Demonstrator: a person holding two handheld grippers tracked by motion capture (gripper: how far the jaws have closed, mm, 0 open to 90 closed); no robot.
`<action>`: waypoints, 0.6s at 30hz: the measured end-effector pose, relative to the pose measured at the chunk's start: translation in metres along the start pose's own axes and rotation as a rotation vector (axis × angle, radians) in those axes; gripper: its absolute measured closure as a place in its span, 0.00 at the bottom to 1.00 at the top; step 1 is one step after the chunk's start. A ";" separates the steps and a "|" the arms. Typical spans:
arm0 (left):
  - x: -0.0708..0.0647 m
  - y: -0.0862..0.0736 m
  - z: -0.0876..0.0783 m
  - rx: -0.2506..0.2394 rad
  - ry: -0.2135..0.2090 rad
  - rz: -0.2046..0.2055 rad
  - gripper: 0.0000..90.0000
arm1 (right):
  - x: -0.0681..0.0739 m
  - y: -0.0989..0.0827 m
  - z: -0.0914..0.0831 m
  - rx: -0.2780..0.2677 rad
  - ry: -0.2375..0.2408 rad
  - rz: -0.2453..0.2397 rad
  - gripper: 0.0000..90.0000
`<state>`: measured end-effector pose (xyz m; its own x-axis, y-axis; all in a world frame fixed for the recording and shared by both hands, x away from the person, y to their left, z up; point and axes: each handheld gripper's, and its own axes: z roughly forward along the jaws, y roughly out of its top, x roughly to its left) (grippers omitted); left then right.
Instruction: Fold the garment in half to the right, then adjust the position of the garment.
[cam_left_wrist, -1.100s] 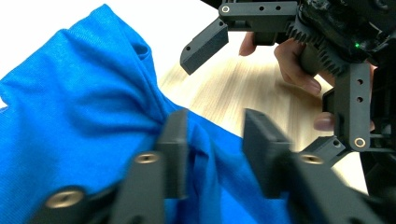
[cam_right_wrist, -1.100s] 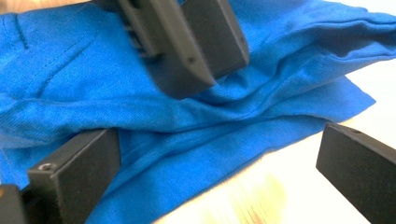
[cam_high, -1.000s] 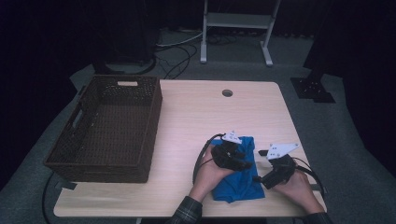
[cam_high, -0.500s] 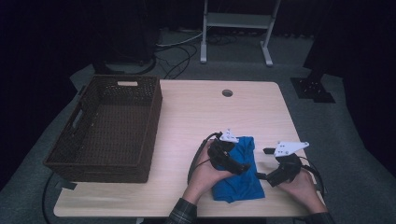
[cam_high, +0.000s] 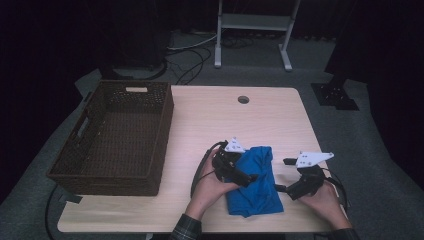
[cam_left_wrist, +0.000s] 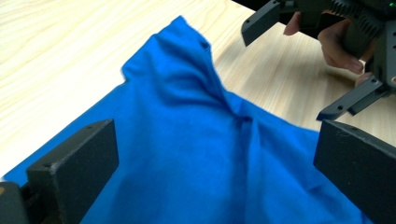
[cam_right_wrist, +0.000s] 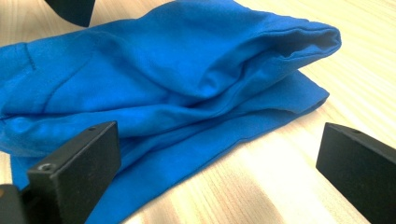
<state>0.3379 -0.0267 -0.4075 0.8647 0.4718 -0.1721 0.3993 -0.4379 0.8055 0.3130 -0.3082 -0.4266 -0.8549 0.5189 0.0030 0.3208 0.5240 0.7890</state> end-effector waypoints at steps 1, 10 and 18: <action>0.001 -0.001 -0.002 0.001 0.005 -0.004 0.00 | 0.000 0.000 0.000 -0.001 0.000 0.000 0.00; 0.012 -0.016 -0.022 0.008 0.053 -0.005 0.00 | 0.002 0.002 -0.002 -0.007 -0.004 0.007 0.00; 0.022 -0.019 -0.032 0.000 0.089 -0.017 0.00 | -0.001 0.011 -0.004 -0.040 -0.010 0.007 0.00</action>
<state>0.3397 0.0170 -0.4083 0.8274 0.5452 -0.1345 0.4133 -0.4291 0.8032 0.3154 -0.3060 -0.4154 -0.8484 0.5293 0.0026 0.3102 0.4932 0.8127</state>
